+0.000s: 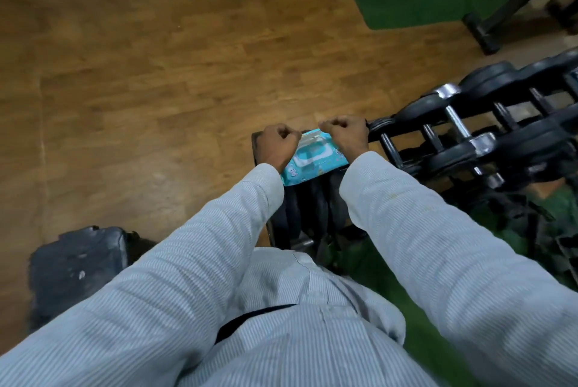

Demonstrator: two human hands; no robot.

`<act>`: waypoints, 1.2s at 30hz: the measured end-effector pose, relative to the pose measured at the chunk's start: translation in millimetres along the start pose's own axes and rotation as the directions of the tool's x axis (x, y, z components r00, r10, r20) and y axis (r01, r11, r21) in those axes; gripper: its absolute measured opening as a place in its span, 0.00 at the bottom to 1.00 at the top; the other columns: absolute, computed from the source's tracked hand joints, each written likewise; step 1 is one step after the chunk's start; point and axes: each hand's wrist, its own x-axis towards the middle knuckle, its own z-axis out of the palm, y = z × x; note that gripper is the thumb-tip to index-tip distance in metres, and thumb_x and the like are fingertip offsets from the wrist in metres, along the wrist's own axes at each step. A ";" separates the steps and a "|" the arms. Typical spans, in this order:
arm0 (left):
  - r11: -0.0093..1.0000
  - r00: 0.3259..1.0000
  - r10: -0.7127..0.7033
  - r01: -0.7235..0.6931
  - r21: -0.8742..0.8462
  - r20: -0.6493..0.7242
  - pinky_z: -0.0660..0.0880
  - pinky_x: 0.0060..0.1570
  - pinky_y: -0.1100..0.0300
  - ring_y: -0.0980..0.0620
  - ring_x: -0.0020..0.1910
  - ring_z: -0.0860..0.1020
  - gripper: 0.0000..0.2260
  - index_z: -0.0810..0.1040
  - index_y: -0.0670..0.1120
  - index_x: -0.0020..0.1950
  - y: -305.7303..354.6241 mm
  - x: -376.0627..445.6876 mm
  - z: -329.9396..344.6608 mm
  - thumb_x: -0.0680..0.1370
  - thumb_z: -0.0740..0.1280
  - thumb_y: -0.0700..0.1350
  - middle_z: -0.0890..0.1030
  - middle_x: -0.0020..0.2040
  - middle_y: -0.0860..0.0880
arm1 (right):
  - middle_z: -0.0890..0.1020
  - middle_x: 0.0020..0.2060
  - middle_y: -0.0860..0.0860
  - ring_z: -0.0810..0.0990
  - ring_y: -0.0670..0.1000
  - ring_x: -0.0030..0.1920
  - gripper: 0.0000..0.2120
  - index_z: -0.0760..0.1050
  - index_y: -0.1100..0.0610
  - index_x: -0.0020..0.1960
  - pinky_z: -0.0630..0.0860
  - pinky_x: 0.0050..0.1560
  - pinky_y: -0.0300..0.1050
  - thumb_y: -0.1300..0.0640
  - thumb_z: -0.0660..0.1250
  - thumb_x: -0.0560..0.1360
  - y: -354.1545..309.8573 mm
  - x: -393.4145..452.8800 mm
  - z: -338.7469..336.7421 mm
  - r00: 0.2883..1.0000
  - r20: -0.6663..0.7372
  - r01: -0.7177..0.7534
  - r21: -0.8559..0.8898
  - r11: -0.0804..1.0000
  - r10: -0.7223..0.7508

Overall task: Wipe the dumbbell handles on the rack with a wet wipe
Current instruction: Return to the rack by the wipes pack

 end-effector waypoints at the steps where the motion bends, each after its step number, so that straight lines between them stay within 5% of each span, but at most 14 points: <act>1: 1.000 1.000 -0.003 0.003 0.002 -0.023 0.80 0.49 0.60 0.53 0.44 0.83 0.06 0.86 0.48 0.39 -0.7 -1.0 2.9 0.71 0.69 0.45 0.86 0.38 0.52 | 0.83 0.30 0.41 0.81 0.43 0.36 0.05 0.85 0.52 0.36 0.80 0.49 0.43 0.55 0.80 0.68 1.1 3.8 -3.5 0.999 0.039 0.024 -0.008 1.000 -0.024; 8: 0.989 0.988 0.029 -0.007 0.147 -0.149 0.80 0.53 0.59 0.49 0.48 0.84 0.08 0.89 0.46 0.44 -4.4 -23.7 23.5 0.71 0.70 0.40 0.87 0.44 0.47 | 0.83 0.31 0.47 0.78 0.45 0.33 0.05 0.85 0.52 0.37 0.76 0.40 0.40 0.60 0.79 0.69 29.1 14.1 -22.4 0.938 0.283 0.211 -0.005 0.977 -0.201; 14: 0.952 0.968 0.004 0.073 0.297 -0.252 0.80 0.55 0.54 0.47 0.52 0.83 0.06 0.89 0.48 0.48 -12.9 -41.1 38.1 0.74 0.74 0.47 0.86 0.54 0.46 | 0.87 0.37 0.50 0.84 0.47 0.39 0.05 0.88 0.56 0.45 0.79 0.44 0.42 0.56 0.78 0.71 44.9 13.8 -40.5 0.866 0.387 0.371 -0.071 0.926 -0.318; 22: 0.904 0.946 0.012 0.129 0.408 -0.325 0.74 0.39 0.60 0.54 0.43 0.81 0.08 0.89 0.49 0.50 -2.5 -46.3 51.7 0.74 0.76 0.50 0.87 0.52 0.49 | 0.88 0.39 0.50 0.85 0.48 0.42 0.04 0.88 0.55 0.44 0.82 0.48 0.44 0.56 0.78 0.70 50.7 16.2 -43.9 0.850 0.400 0.421 -0.127 0.898 -0.342; 36: 0.932 0.947 0.010 0.108 0.346 -0.322 0.72 0.36 0.64 0.54 0.49 0.82 0.06 0.89 0.46 0.47 -10.9 -46.2 57.0 0.71 0.80 0.45 0.87 0.54 0.47 | 0.87 0.37 0.48 0.84 0.47 0.40 0.03 0.88 0.54 0.42 0.82 0.47 0.44 0.58 0.77 0.68 49.0 4.4 -38.1 0.890 0.343 0.386 -0.217 0.897 -0.300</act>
